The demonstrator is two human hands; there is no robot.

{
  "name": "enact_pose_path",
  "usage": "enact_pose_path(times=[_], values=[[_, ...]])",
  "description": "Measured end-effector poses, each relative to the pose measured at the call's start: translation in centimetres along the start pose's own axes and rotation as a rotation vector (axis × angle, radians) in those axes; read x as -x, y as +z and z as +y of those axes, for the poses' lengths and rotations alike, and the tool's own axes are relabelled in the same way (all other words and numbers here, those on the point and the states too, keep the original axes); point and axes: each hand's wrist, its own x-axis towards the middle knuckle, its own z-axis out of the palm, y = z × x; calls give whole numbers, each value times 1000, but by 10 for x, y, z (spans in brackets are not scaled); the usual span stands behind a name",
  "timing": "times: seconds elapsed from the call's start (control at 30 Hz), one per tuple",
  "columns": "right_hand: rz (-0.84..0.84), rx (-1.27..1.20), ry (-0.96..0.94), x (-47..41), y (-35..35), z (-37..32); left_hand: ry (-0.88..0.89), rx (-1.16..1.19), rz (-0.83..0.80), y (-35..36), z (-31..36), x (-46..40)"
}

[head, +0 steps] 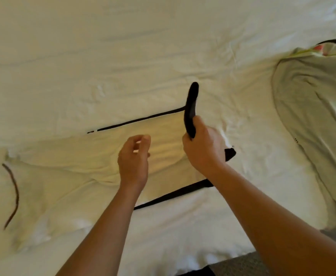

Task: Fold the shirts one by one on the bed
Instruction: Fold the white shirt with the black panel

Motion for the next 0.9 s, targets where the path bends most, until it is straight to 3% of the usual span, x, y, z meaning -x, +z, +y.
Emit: enact_pose_path(times=[0.07, 0.1, 0.2, 0.23, 0.3, 0.37, 0.4, 0.53, 0.73, 0.9], values=[[-91, -96, -101, 19, 21, -40, -353, 316, -153, -18, 18, 2], [-201, -192, -107, 27, 31, -60, -429, 423, -230, -33, 19, 0], [-560, -526, 17, 38, 55, -85, -432, 673, -350, -74, 14, -3], [-545, -583, 45, 40, 63, -88, -429, 666, -368, -85, 9, -3], [-312, -523, 50, 44, 72, -80, -447, 501, -333, -92, -6, -8], [-85, -221, 20, 44, 82, -61, -460, 360, -252, -93, -17, -11], [-58, -86, 9, 45, 88, -51, -463, 330, -245, -95, -20, -13], [-190, 104, 15, 50, 99, -30, -361, 305, -306, -113, -1, -16], [-164, 111, -176, 73, 136, -95, -136, 335, -363, -211, 38, -15], [-264, 329, -317, 84, 187, -139, -270, 466, -266, -299, 0, -33]])
